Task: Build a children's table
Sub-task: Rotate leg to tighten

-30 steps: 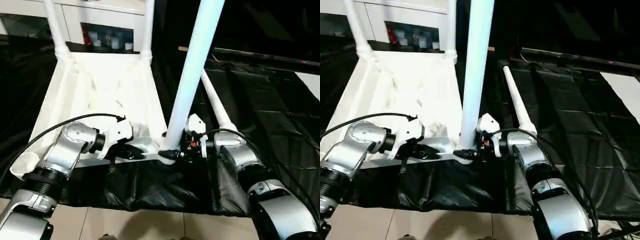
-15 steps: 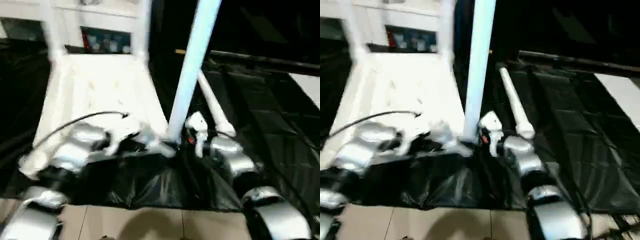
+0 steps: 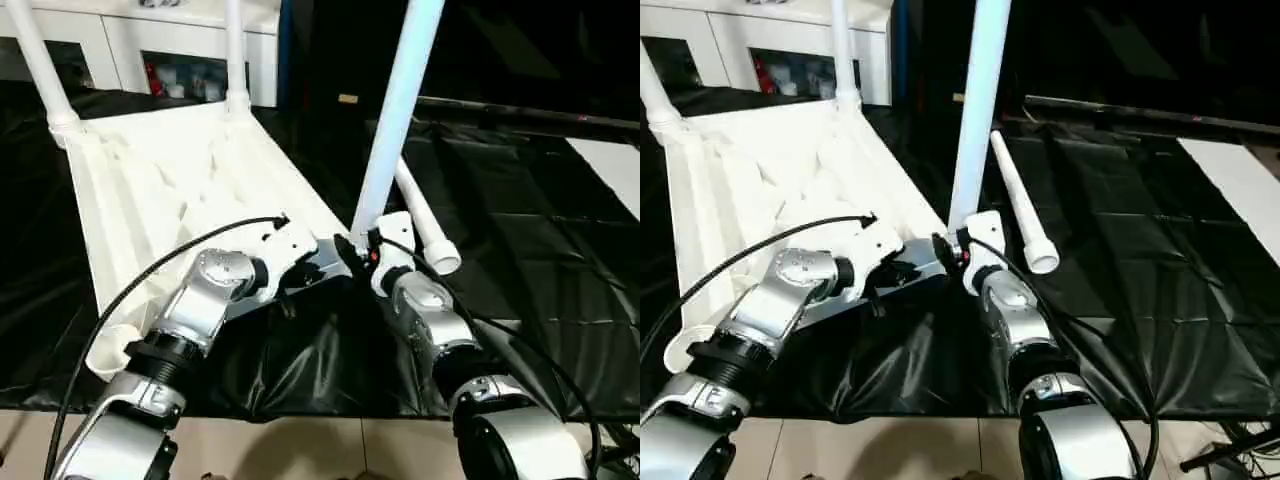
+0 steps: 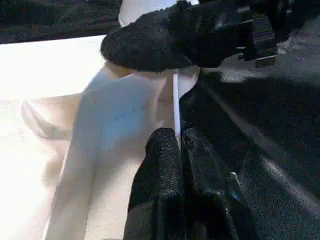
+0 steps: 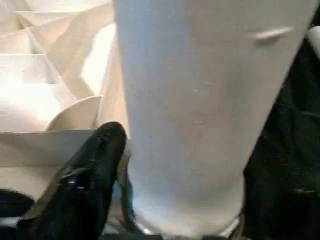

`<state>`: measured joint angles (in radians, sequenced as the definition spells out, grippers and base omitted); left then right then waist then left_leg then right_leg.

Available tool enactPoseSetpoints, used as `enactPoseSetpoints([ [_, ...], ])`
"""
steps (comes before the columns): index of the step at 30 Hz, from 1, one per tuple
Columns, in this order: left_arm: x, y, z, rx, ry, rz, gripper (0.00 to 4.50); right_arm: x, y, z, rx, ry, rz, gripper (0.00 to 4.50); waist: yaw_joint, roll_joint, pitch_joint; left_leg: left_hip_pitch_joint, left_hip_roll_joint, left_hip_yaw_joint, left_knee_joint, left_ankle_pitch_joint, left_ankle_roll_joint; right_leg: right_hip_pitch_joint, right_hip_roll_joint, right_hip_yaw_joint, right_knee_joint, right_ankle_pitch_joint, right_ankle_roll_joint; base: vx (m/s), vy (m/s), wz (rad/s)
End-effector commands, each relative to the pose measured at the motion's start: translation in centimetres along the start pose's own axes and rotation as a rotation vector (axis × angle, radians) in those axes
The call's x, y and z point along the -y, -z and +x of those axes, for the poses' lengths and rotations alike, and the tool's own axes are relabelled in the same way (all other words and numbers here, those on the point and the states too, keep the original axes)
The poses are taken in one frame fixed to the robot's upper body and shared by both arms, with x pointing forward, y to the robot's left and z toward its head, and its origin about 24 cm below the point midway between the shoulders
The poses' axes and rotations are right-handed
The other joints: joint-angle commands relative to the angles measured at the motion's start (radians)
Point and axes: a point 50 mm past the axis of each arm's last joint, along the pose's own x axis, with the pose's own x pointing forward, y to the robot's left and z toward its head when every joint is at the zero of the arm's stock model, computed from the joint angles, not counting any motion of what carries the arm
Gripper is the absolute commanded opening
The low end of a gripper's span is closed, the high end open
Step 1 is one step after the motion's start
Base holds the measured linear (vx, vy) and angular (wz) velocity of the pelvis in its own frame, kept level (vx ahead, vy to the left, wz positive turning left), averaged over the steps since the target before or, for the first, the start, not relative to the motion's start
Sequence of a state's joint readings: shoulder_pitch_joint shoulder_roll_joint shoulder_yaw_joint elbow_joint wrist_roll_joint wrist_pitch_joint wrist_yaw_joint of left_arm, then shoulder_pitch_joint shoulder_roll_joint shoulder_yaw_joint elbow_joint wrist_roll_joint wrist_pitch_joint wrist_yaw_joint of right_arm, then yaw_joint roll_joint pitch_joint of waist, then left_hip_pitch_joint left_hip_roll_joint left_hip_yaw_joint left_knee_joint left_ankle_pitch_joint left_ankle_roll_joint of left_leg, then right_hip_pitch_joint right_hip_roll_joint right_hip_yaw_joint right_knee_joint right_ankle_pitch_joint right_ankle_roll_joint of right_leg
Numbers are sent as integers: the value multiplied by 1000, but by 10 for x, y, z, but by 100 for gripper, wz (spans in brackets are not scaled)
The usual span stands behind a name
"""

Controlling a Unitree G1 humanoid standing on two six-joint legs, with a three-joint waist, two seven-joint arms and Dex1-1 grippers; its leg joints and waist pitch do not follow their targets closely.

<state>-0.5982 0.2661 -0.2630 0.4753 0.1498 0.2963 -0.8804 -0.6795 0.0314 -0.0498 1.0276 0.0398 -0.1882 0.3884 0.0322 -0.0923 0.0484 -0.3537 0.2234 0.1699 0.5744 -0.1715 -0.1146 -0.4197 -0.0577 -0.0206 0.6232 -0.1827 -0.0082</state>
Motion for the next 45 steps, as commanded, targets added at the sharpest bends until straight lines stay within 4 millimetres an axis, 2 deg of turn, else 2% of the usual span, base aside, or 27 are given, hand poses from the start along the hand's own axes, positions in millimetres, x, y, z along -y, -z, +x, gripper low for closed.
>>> enactPoseSetpoints([
  [1, 17, -7, 7, 36, 128, 76, 0, -9, -10, 4, 20, -140, -45, 378, 3, 18, -60, -4, 0, 9, -64, -279, 25, 47, -50, 27, -81, -221, -175, 0, 0, 0],
  [4, 16, -1, -2, 29, 178, 75, 0, 2, -10, -2, -7, -181, -94, 388, 5, 19, -62, -5, 0, 12, -61, -234, 32, 49, -49, 27, -72, -145, -204, 0, 0, 0],
  [5, 16, 3, -8, 32, 219, 78, 0, 9, -11, -6, -19, -236, -118, 388, 5, 18, -63, -5, 1, 13, -61, -224, 35, 50, -49, 26, -71, -129, -210, 0, 0, 0],
  [6, 15, 7, -16, 34, 261, 96, 0, 16, -12, -13, -36, -326, -149, 388, 7, 19, -65, -6, 2, 13, -58, -203, 48, 54, -48, 25, -65, -75, -230, 0, 0, 0],
  [8, 14, 8, -19, 36, 279, 107, 0, 18, -13, -16, -45, -370, -171, 388, 9, 20, -63, -3, 3, 16, -57, -207, 60, 53, -48, 25, -66, -70, -243, 0, 0, 0],
  [9, 11, 12, -24, 23, 296, 118, 0, 20, -14, -20, -58, -455, -198, 388, 11, 24, -61, -1, 6, 17, -59, -214, 60, 50, -49, 24, -67, -70, -250, 0, 0, 0],
  [14, 9, 17, -33, 22, 364, 118, 0, 22, -16, -29, -110, -625, -263, 388, 21, 25, -63, 2, 8, 16, -58, -208, 54, 53, -51, 21, -62, -63, -260, 0, 0, 0],
  [16, 8, 18, -37, 11, 392, 125, 0, 22, -16, -31, -129, -675, -277, 362, 22, 26, -62, 2, 8, 16, -59, -206, 48, 54, -53, 20, -61, -60, -263, 0, 0, 0],
  [25, 5, 23, -43, -13, 429, 143, 0, 18, -17, -31, -150, -757, -294, 288, 29, 29, -64, 3, 12, 18, -58, -191, 26, 59, -54, 13, -55, -39, -272, 0, 0, 0],
  [29, 5, 25, -42, -14, 428, 137, 0, 15, -15, -31, -143, -770, -279, 276, 31, 30, -64, 3, 12, 19, -58, -193, 20, 59, -54, 13, -54, -39, -270, 0, 0, 0],
  [33, 3, 25, -35, -18, 338, 117, 0, 17, -10, -28, -115, -648, -226, 273, 30, 29, -62, 4, 12, 18, -59, -216, 8, 57, -55, 14, -58, -76, -263, 0, 0, 0],
  [34, 2, 23, -30, -20, 291, 97, 0, 17, -8, -25, -102, -562, -213, 273, 29, 29, -60, 4, 12, 17, -60, -228, 5, 55, -56, 14, -60, -96, -258, 0, 0, 0],
  [35, 2, 23, -30, -20, 291, 97, 0, 17, -8, -25, -102, -562, -213, 272, 28, 30, -54, 8, 12, 16, -63, -264, -8, 50, -57, 15, -68, -160, -245, 0, 0, 0],
  [37, 2, 17, -20, -12, 213, 64, 0, 16, -4, -19, -78, -402, -166, 272, 23, 27, -52, 6, 11, 12, -65, -317, -22, 49, -59, 16, -77, -274, -211, 0, 0, 0],
  [38, 2, 17, -19, -11, 208, 62, 0, 16, -4, -19, -76, -391, -162, 272, 20, 29, -52, 8, 12, 12, -65, -322, -27, 44, -59, 18, -76, -284, -207, 0, 0, 0],
  [39, 5, 9, -9, 8, 153, 29, 0, 12, 0, -13, -70, -274, -118, 272, 18, 34, -50, 10, 12, 10, -67, -335, -39, 42, -59, 18, -78, -310, -199, 0, 0, 0],
  [40, 7, 4, -2, 20, 120, 7, 0, 9, 3, -10, -71, -204, -90, 272, 16, 29, -48, 10, 11, 9, -69, -338, -44, 42, -58, 17, -83, -331, -191, 0, 0, 0],
  [42, 15, -5, 11, 31, 79, -37, 0, -5, 7, -2, -70, -130, -59, 272, 13, 31, -53, 7, 8, 7, -67, -332, -50, 44, -58, 15, -85, -348, -169, 0, 0, 0],
  [45, 21, -11, 19, 25, 48, -54, 0, -19, 7, 5, -63, -100, -49, 272, 9, 27, -56, 3, 4, 9, -62, -321, -28, 45, -55, 16, -84, -308, -167, 0, 0, 0],
])
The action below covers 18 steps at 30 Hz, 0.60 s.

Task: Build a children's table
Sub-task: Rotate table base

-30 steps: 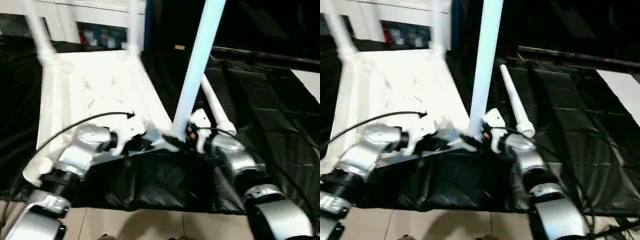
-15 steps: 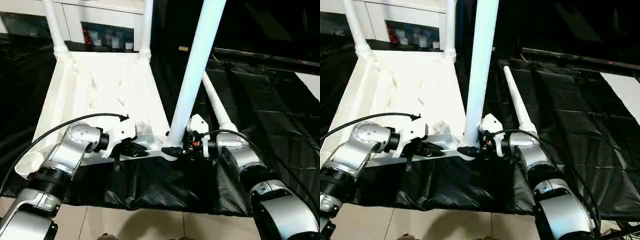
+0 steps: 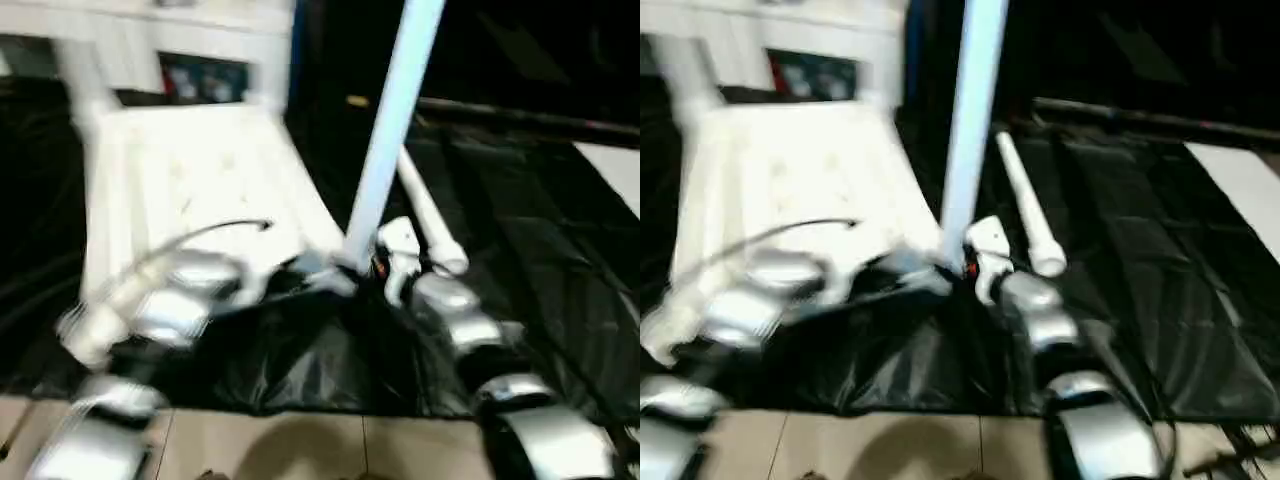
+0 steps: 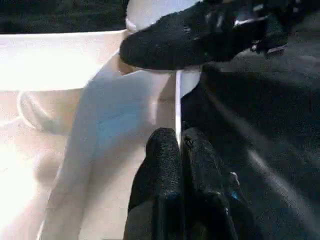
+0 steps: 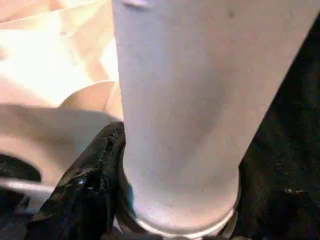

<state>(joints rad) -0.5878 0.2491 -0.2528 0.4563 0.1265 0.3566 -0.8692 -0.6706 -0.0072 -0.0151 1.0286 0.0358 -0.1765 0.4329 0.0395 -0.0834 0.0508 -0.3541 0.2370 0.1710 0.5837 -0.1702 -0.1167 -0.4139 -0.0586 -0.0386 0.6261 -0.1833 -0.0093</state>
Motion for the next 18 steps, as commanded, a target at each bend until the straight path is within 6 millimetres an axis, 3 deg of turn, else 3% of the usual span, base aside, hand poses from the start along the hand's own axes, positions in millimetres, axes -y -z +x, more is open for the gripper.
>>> enactPoseSetpoints([
  [1, 18, -10, 17, 20, 48, 10, 0, -25, 1, 11, -23, -63, -8, 272, 2, 20, -59, 4, -9, 8, -72, -314, -23, 40, -55, 34, -86, -294, -167, 0, 0, 0],
  [3, 20, -11, 19, 17, 46, 18, 0, -30, -3, 13, 4, -69, -33, 272, 3, 17, -59, 1, -10, 10, -72, -297, -10, 41, -53, 33, -86, -264, -171, 0, 0, 0],
  [6, 20, -11, 18, 15, 53, 26, 0, -26, -6, 12, 31, -62, -35, 342, 2, 17, -61, -1, -10, 10, -72, -276, -3, 44, -52, 32, -81, -224, -178, 0, 0, 0],
  [10, 19, -7, 13, 0, 65, 33, 0, -13, -5, 5, 20, -55, -46, 368, 2, 15, -60, -3, -9, 12, -71, -271, 8, 44, -53, 32, -80, -210, -185, 0, 0, 0],
  [12, 19, -5, 14, -7, 58, 27, 0, -4, -6, 1, 20, -30, -79, 394, 4, 8, -61, -4, -9, 13, -69, -247, 12, 46, -53, 32, -78, -185, -189, 0, 0, 0],
  [15, 21, -4, 13, -8, 59, 24, 0, 12, -12, -10, 55, -44, -72, 412, 8, 12, -63, -2, -8, 15, -67, -219, 20, 47, -52, 33, -73, -139, -197, 0, 0, 0],
  [17, 21, -4, 13, -5, 55, 23, 0, 15, -14, -13, 67, -53, -67, 437, 14, 9, -64, -4, -8, 17, -65, -190, 36, 51, -50, 33, -70, -85, -202, 0, 0, 0],
  [18, 21, -3, 13, -3, 53, 19, 0, 18, -16, -17, 79, -76, -64, 444, 18, 23, -66, -3, -7, 15, -66, -170, 38, 53, -52, 33, -66, -55, -211, 0, 0, 0],
])
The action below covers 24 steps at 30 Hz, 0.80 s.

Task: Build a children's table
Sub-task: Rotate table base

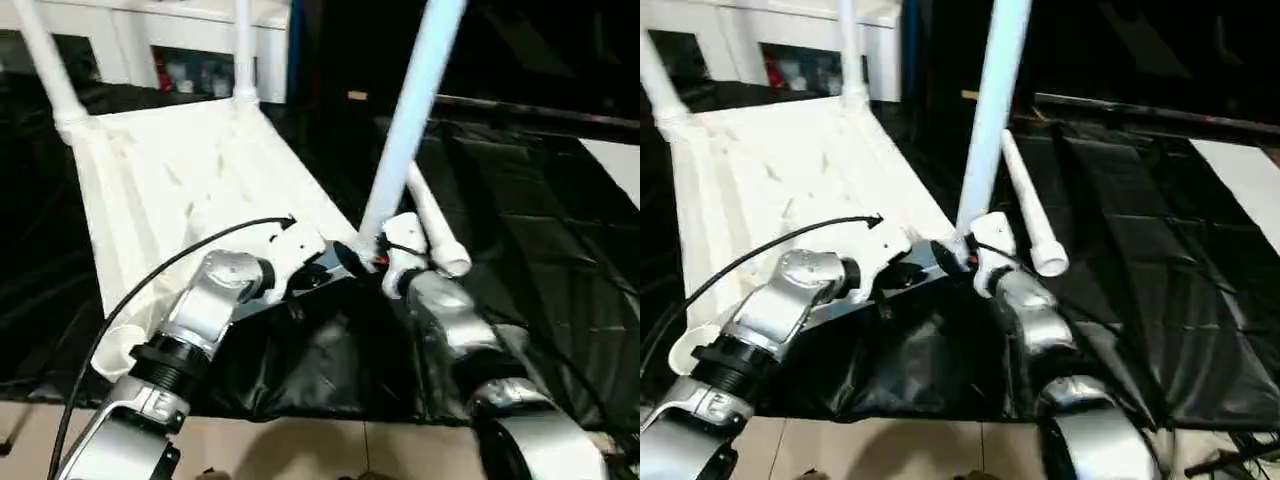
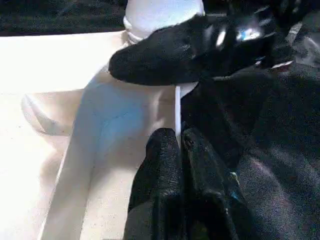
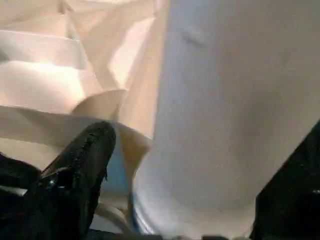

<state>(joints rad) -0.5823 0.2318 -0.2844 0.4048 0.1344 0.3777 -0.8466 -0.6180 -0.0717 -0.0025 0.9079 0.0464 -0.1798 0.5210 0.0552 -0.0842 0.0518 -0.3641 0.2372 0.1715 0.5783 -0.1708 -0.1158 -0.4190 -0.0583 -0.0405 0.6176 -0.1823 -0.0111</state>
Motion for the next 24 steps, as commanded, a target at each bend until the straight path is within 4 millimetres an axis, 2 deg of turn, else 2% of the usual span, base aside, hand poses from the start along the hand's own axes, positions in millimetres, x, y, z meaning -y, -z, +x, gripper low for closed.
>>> enactPoseSetpoints([
  [1, 13, 6, 8, -13, 49, -17, 0, 3, -7, -4, 30, -35, 1, 448, 0, 15, -67, 7, -8, 17, -59, -163, 43, 60, -50, 34, -58, -33, -216, 0, 0, 0],
  [2, 12, 7, 8, -13, 39, -19, 0, 7, -9, -10, 45, -70, -12, 448, 2, 29, -67, 8, -9, 15, -60, -164, 42, 61, -49, 34, -57, -26, -221, 0, 0, 0],
  [3, 9, 7, 8, -2, 21, -37, 0, 12, -10, -20, 32, -130, 3, 448, 4, 21, -67, 9, -8, 18, -58, -166, 48, 61, -49, 34, -59, -12, -222, 0, 0, 0],
  [4, 7, 6, 8, 9, 11, -52, 28, 16, -10, -30, 16, -189, -15, 450, 8, 27, -68, 10, -9, 16, -58, -157, 59, 67, -46, 34, -57, 12, -226, 0, 0, 0],
  [5, 7, 6, 8, 10, 10, -53, 28, 16, -10, -31, 13, -193, -17, 450, 11, 23, -67, 10, -8, 17, -57, -156, 66, 68, -46, 34, -61, 20, -225, 0, 0, 0],
  [6, 6, 6, 7, 16, 4, -56, 55, 19, -9, -38, -9, -223, -38, 450, 12, 18, -67, 6, -10, 16, -56, -147, 71, 72, -46, 32, -59, 20, -228, 0, 0, 0],
  [7, 4, 5, 6, 23, -6, -62, 55, 23, -7, -44, -30, -247, -44, 450, 12, 17, -66, 4, -10, 17, -57, -151, 70, 70, -49, 32, -61, 4, -228, 0, 0, 0],
  [8, 2, 4, 5, 30, -16, -65, 58, 26, -7, -49, -39, -264, -37, 450, 10, 19, -65, 5, -12, 16, -57, -179, 66, 70, -49, 31, -68, -51, -226, 0, 0, 0],
  [10, -5, 0, 0, 69, -64, -81, 79, 33, -6, -60, -73, -302, -34, 450, 6, 16, -64, 3, -11, 15, -58, -210, 57, 69, -52, 30, -76, -136, -210, 0, 0, 0],
  [11, -11, -2, -7, 91, -88, -90, 79, 37, -5, -65, -96, -310, -48, 450, 5, 7, -63, 2, -10, 14, -57, -221, 55, 67, -53, 28, -80, -183, -199, 0, 0, 0],
  [12, -15, -3, -12, 107, -106, -100, 90, 40, -4, -69, -113, -313, -60, 450, 6, 4, -64, 0, -10, 14, -56, -212, 55, 67, -55, 29, -81, -201, -192, 0, 0, 0],
  [14, -22, -4, -20, 122, -146, -102, 90, 42, -5, -73, -125, -321, -62, 450, 5, 6, -62, 1, -9, 13, -57, -207, 52, 63, -53, 28, -81, -214, -186, 0, 0, 0],
  [15, -37, -5, -37, 140, -236, -115, 90, 43, -6, -77, -143, -332, -56, 450, 5, 9, -63, 1, -8, 13, -56, -202, 53, 62, -51, 28, -79, -203, -186, 0, 0, 0],
  [17, -42, -6, -44, 144, -265, -124, 90, 43, -6, -78, -151, -336, -53, 450, 3, 8, -65, 0, -9, 12, -55, -182, 56, 64, -49, 28, -73, -165, -190, 0, 0, 0],
  [18, -56, -5, -68, 124, -351, -107, 90, 37, -5, -77, -164, -368, -62, 450, 1, 14, -66, 4, -7, 13, -54, -168, 60, 61, -48, 27, -69, -132, -201, 0, 0, 0],
  [20, -66, -3, -89, 77, -418, -94, 90, 27, -4, -73, -176, -399, -57, 450, -1, 16, -67, 5, -7, 13, -54, -140, 65, 60, -46, 27, -61, -74, -220, 0, 0, 0],
  [21, -67, -2, -93, 65, -432, -90, 90, 25, -4, -72, -177, -405, -58, 450, -2, 19, -66, 5, -5, 12, -55, -139, 66, 60, -46, 26, -59, -65, -223, 0, 0, 0],
  [23, -78, 12, -124, -57, -531, -52, 90, 10, -1, -62, -188, -419, -56, 450, -3, 22, -64, 9, -5, 12, -56, -157, 60, 57, -47, 25, -62, -87, -223, 0, 0, 0],
  [24, -82, 18, -137, -115, -574, -40, 90, 5, 1, -56, -194, -416, -57, 450, -8, 22, -63, 7, -5, 11, -60, -169, 44, 55, -47, 25, -61, -116, -216, 0, 0, 0],
])
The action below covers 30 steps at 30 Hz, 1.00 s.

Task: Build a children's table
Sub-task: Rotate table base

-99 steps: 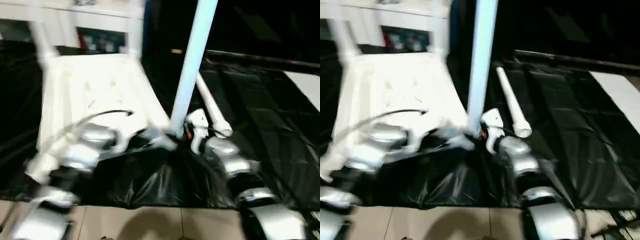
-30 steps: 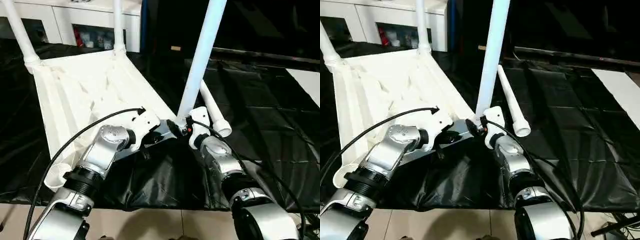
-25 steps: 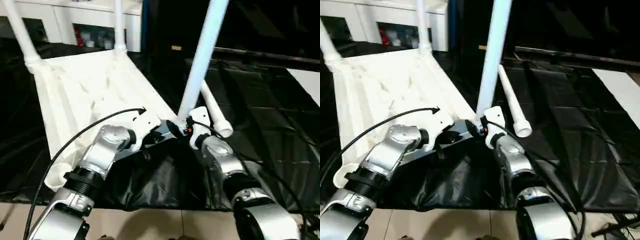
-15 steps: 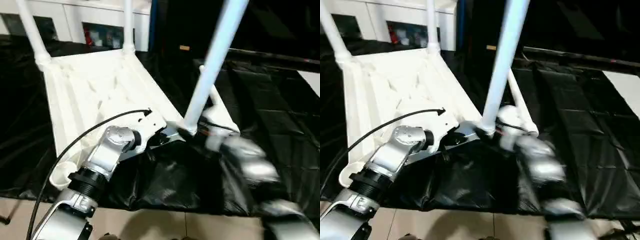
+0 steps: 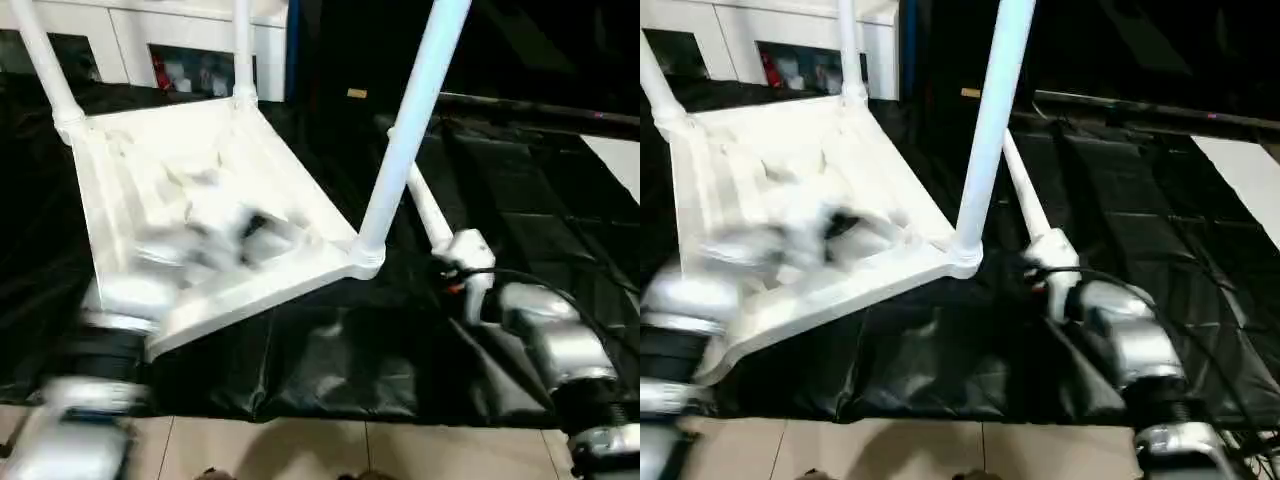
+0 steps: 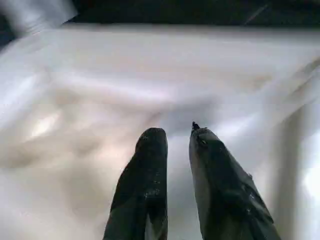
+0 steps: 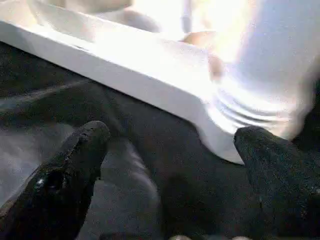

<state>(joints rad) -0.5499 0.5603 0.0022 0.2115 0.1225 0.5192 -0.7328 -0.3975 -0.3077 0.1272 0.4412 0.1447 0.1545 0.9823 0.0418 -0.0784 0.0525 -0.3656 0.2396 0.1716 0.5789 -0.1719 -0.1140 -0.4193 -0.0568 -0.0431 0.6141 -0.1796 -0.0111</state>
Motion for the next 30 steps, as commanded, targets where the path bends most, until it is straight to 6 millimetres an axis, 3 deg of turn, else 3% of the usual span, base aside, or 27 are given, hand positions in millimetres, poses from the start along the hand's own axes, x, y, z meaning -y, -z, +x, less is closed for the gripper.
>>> enactPoseSetpoints([
  [1, -12, 14, -14, -107, -66, 34, 90, -1, -1, 8, -37, 28, -7, 450, 3, 20, -62, 14, -8, 12, -61, -193, 30, 52, -48, 28, -63, -148, -210, 0, 0, 0],
  [2, -12, 14, -14, -107, -66, 34, 64, -1, -1, 8, -37, 28, -7, 424, 3, 22, -62, 14, -7, 10, -62, -194, 23, 51, -50, 29, -61, -152, -210, 0, 0, 0],
  [3, -18, 21, -22, -162, -95, 54, 56, -3, 0, 13, -41, 29, -6, 417, 2, 8, -60, 10, -8, 11, -64, -199, 21, 52, -48, 29, -63, -165, -206, 0, 0, 0],
  [4, -23, 30, -27, -212, -115, 64, 56, -3, 0, 18, -50, 40, -1, 417, 5, 19, -59, 16, -7, 10, -65, -211, 11, 48, -50, 31, -62, -184, -200, 0, 0, 0],
  [5, -26, 35, -31, -242, -126, 68, 56, -4, 0, 21, -55, 46, 2, 417, 6, 22, -59, 18, -6, 10, -65, -214, 7, 45, -51, 31, -63, -182, -200, 0, 0, 0],
  [6, -26, 35, -31, -242, -126, 68, 50, -4, 0, 21, -55, 46, 2, 412, 5, 21, -58, 15, -7, 10, -67, -220, 0, 46, -49, 31, -63, -182, -199, 0, 0, 0],
  [7, -28, 46, -34, -294, -135, 86, 36, -3, 0, 26, -74, 64, 11, 398, 13, 17, -59, 23, -5, 11, -66, -227, -5, 42, -50, 32, -64, -178, -200, 0, 0, 0],
  [9, -24, 53, -33, -318, -105, 88, 9, -2, 0, 30, -92, 73, 8, 374, 20, 21, -58, 19, -8, 9, -69, -233, -15, 44, -50, 32, -61, -168, -194, 0, 0, 0],
  [11, -20, 58, -31, -338, -74, 108, 7, -2, -1, 32, -96, 75, -1, 374, 21, 23, -59, 19, -8, 9, -69, -240, -26, 44, -51, 32, -60, -156, -197, 0, 0, 0],
  [13, -16, 63, -31, -367, -52, 113, 0, -3, -3, 34, -98, 75, -20, 337, 22, 22, -60, 17, -8, 8, -69, -248, -29, 48, -53, 33, -59, -158, -194, 0, 0, 0],
  [15, -11, 68, -32, -406, -12, 141, 0, -1, -3, 35, -107, 97, -24, 331, 20, 23, -61, 15, -10, 8, -68, -238, -31, 48, -54, 33, -59, -150, -194, 0, 0, 0],
  [25, 23, 71, -43, -463, 424, 216, 0, 15, -6, 49, -105, 255, -20, 240, 4, 25, -60, 16, -11, 10, -67, -225, -41, 49, -52, 35, -51, -116, -225, 0, 0, 0],
  [26, 34, 65, -46, -447, 531, 238, 0, 15, -8, 53, -104, 245, -27, 240, 6, 27, -60, 17, -11, 10, -67, -229, -43, 48, -53, 35, -51, -123, -224, 0, 0, 0],
  [30, 48, 54, -44, -399, 626, 238, 0, 16, -13, 60, -101, 265, -38, 200, 2, 29, -56, 17, -10, 10, -68, -261, -57, 47, -52, 36, -53, -165, -215, 0, 0, 0],
])
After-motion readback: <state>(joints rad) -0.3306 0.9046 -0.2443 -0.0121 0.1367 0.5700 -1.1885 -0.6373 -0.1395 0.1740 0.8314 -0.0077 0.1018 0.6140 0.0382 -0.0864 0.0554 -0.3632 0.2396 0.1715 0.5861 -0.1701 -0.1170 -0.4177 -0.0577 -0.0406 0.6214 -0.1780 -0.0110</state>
